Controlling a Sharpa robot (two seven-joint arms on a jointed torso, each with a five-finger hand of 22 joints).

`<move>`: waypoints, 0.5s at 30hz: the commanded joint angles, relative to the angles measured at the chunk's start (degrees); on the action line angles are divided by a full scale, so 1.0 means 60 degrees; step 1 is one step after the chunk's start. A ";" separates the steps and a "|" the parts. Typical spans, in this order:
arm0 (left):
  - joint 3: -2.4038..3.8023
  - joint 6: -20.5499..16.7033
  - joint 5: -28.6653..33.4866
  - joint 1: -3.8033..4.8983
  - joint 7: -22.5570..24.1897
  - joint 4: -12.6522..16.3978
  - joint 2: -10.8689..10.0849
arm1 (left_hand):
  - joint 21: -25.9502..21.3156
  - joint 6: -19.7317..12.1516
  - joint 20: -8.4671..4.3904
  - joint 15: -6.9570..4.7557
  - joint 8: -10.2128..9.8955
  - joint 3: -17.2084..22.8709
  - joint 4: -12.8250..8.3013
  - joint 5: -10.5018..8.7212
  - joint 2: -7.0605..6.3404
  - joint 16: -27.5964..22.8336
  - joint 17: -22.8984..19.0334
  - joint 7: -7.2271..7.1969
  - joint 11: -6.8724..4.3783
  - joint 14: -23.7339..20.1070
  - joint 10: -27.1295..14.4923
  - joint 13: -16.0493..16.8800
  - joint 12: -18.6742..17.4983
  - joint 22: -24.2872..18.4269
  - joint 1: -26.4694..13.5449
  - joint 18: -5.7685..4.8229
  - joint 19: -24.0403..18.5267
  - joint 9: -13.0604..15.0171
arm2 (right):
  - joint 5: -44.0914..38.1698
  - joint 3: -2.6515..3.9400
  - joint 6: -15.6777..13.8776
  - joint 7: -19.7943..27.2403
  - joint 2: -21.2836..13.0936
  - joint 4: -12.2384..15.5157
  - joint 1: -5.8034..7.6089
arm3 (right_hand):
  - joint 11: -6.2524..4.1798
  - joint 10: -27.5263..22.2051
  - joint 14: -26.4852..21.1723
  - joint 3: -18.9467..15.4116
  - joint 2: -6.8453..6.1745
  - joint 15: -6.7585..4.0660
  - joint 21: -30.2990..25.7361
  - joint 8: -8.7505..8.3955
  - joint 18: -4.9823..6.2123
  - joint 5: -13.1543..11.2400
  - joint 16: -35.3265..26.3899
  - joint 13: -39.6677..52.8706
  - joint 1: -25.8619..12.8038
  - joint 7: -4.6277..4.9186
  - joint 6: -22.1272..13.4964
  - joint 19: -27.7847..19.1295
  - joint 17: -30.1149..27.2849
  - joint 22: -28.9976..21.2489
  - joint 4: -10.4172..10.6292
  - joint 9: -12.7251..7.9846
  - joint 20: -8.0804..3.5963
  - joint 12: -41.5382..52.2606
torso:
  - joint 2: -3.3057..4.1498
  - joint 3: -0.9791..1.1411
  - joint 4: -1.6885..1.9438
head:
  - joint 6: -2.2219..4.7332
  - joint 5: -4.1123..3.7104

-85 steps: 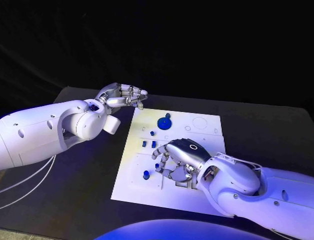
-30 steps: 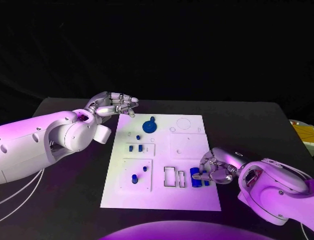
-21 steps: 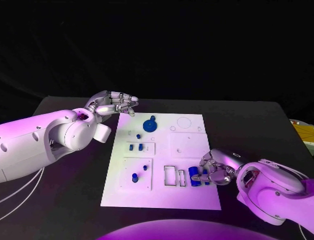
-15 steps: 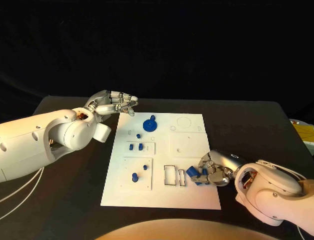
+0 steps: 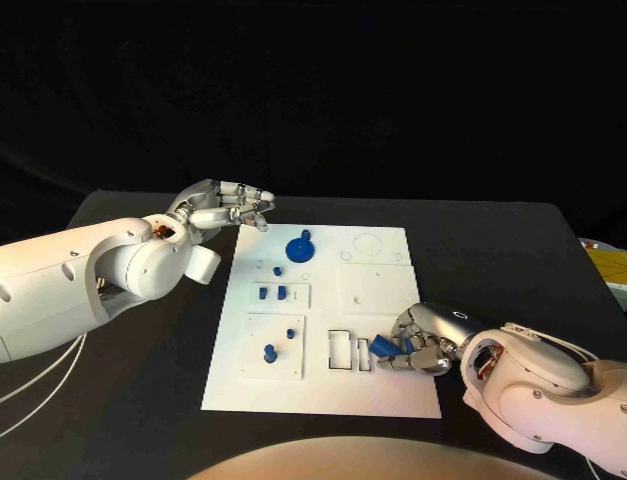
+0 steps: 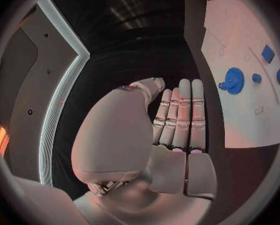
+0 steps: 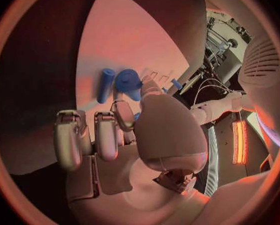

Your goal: Assemble the parts on the task board

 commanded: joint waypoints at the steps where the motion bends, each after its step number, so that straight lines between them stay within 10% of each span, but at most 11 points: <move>1: 0.0006 0.0146 0.0056 0.0003 0.0054 0.0037 -0.0002 | 0.0034 -0.0048 -0.0014 0.0009 0.0046 0.0016 -0.0064 0.0058 0.0061 -0.0033 -0.0010 0.0024 -0.0012 0.0005 -0.0075 -0.0008 0.0038 0.0009 -0.0035 0.0008 -0.0058 0.0011 | -0.0110 -0.0028 -0.0368 -0.0088 0.0037 -0.0008 -0.0050 | -0.0032 0.0192 0.0612 -0.0056 0.0215 -0.0092 0.0107 0.0070 -0.0083 0.0385 0.0058 0.0182 0.0245 -0.0104 0.0126 0.0797 0.0314 0.2346 0.0012 -0.0018 -0.0075 0.0255 | 0.0002 0.0001 -0.0006 | -0.0003 0.0009; 15: 0.0006 0.0142 0.0056 0.0003 0.0041 0.0033 -0.0011 | 0.0037 -0.0044 -0.0010 0.0012 0.0055 0.0023 -0.0064 0.0059 0.0073 -0.0040 -0.0009 0.0026 -0.0010 0.0005 -0.0083 -0.0013 0.0041 0.0017 -0.0055 0.0007 -0.0067 0.0013 | 0.0258 0.0011 -0.1584 0.0433 -0.0148 0.0559 0.0094 | -0.0174 0.0546 0.0676 0.0198 0.0667 -0.0210 0.0364 0.0070 -0.0136 0.0671 0.0182 0.0678 0.0609 -0.0262 0.0460 0.0883 0.0668 0.2416 0.0022 -0.0127 -0.0178 0.0913 | -0.0010 -0.0004 -0.0011 | -0.0013 -0.0048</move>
